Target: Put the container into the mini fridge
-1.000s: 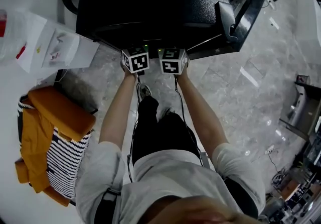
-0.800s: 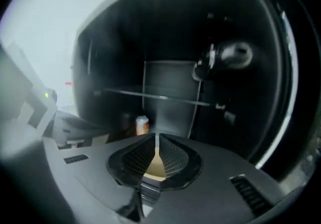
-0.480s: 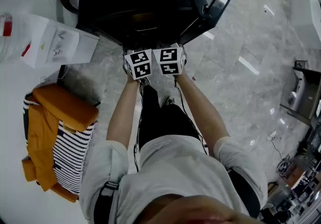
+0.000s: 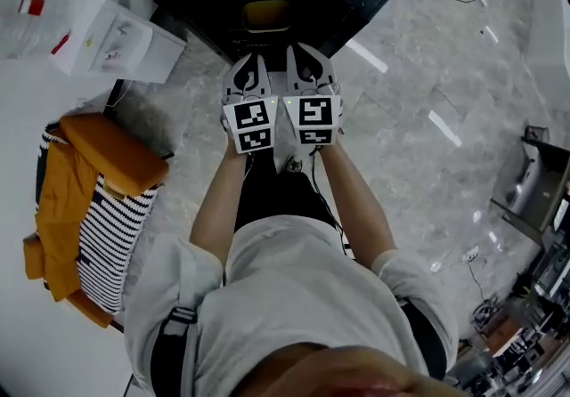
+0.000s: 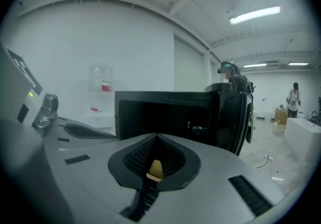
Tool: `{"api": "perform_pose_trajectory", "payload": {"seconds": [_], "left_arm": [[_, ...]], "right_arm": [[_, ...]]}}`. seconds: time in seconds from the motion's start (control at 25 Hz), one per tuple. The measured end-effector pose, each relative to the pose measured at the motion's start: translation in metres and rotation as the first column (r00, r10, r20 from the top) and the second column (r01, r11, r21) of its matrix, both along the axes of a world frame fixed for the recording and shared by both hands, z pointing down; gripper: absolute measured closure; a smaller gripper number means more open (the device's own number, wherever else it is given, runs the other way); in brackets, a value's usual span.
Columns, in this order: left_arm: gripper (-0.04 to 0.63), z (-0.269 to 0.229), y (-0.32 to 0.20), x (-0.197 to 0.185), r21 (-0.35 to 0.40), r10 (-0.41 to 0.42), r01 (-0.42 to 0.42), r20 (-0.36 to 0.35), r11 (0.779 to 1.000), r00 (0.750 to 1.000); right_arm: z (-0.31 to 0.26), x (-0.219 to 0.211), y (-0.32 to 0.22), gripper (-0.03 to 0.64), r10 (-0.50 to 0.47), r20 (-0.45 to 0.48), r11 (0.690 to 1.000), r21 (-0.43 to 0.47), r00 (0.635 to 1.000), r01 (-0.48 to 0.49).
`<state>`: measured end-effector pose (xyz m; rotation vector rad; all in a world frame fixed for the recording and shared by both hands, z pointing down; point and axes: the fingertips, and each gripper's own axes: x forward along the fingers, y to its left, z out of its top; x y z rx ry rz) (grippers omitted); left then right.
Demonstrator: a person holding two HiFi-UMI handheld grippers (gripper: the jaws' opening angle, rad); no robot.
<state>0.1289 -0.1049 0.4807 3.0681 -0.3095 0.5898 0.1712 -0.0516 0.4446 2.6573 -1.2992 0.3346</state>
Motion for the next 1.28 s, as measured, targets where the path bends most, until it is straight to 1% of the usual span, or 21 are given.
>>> {"api": "perform_pose_trajectory", "payload": {"seconds": [0.12, 0.2, 0.36, 0.4, 0.48, 0.56, 0.64, 0.68, 0.76, 0.84, 0.92, 1.0, 1.12, 1.28], "left_arm": [[0.583, -0.024, 0.017, -0.017, 0.019, 0.004, -0.003, -0.040, 1.000, 0.999], [0.583, -0.041, 0.027, -0.031, 0.039, 0.003, 0.000, -0.067, 0.999, 0.998], [0.583, -0.083, 0.043, -0.058, 0.098, 0.007, 0.005, -0.116, 0.995, 0.993], [0.583, -0.091, 0.049, -0.066, 0.093, 0.011, 0.001, -0.125, 0.996, 0.992], [0.583, -0.101, 0.060, -0.079, 0.041, 0.010, -0.005, -0.126, 0.999, 0.992], [0.583, -0.105, 0.067, -0.088, -0.020, -0.003, 0.001, -0.109, 1.000, 0.994], [0.583, -0.116, 0.078, -0.094, -0.044, 0.004, -0.009, -0.129, 0.999, 0.992], [0.583, -0.124, 0.085, -0.097, -0.043, 0.014, -0.021, -0.150, 0.999, 0.989], [0.583, -0.137, 0.098, -0.103, -0.030, 0.034, -0.040, -0.186, 0.999, 0.982], [0.583, -0.147, 0.108, -0.106, -0.018, 0.045, -0.049, -0.209, 0.999, 0.977], [0.583, -0.154, 0.116, -0.105, 0.002, 0.056, -0.057, -0.220, 0.998, 0.974], [0.583, -0.158, 0.122, -0.104, 0.035, 0.069, -0.063, -0.216, 0.997, 0.974], [0.583, -0.162, 0.132, -0.105, 0.071, 0.089, -0.076, -0.196, 0.995, 0.977], [0.583, -0.169, 0.137, -0.108, 0.060, 0.103, -0.094, -0.180, 0.994, 0.978]], "right_arm": [[-0.024, -0.021, 0.015, 0.580, -0.001, -0.029, 0.999, 0.041, 1.000, 0.003], [-0.039, -0.036, 0.026, 0.579, -0.014, -0.032, 0.998, 0.068, 0.999, 0.016], [-0.075, -0.060, 0.056, 0.578, -0.043, -0.037, 0.990, 0.136, 0.998, 0.048], [-0.085, -0.066, 0.065, 0.580, -0.042, -0.051, 0.988, 0.147, 0.998, 0.049], [-0.107, -0.078, 0.080, 0.580, -0.025, -0.102, 0.987, 0.153, 0.994, 0.040], [-0.129, -0.089, 0.088, 0.580, -0.011, -0.179, 0.989, 0.140, 0.984, 0.037], [-0.145, -0.101, 0.092, 0.580, -0.021, -0.244, 0.991, 0.122, 0.970, 0.052], [-0.149, -0.107, 0.095, 0.580, -0.032, -0.249, 0.990, 0.122, 0.968, 0.064], [-0.153, -0.114, 0.103, 0.580, -0.049, -0.212, 0.985, 0.150, 0.976, 0.082], [-0.155, -0.117, 0.115, 0.580, -0.050, -0.186, 0.982, 0.168, 0.981, 0.082], [-0.156, -0.117, 0.124, 0.580, -0.046, -0.195, 0.984, 0.162, 0.980, 0.078], [-0.159, -0.118, 0.132, 0.580, -0.041, -0.202, 0.983, 0.169, 0.979, 0.076], [-0.159, -0.119, 0.143, 0.580, -0.035, -0.182, 0.979, 0.192, 0.983, 0.071], [-0.168, -0.120, 0.150, 0.580, -0.028, -0.177, 0.977, 0.204, 0.984, 0.065]]}}
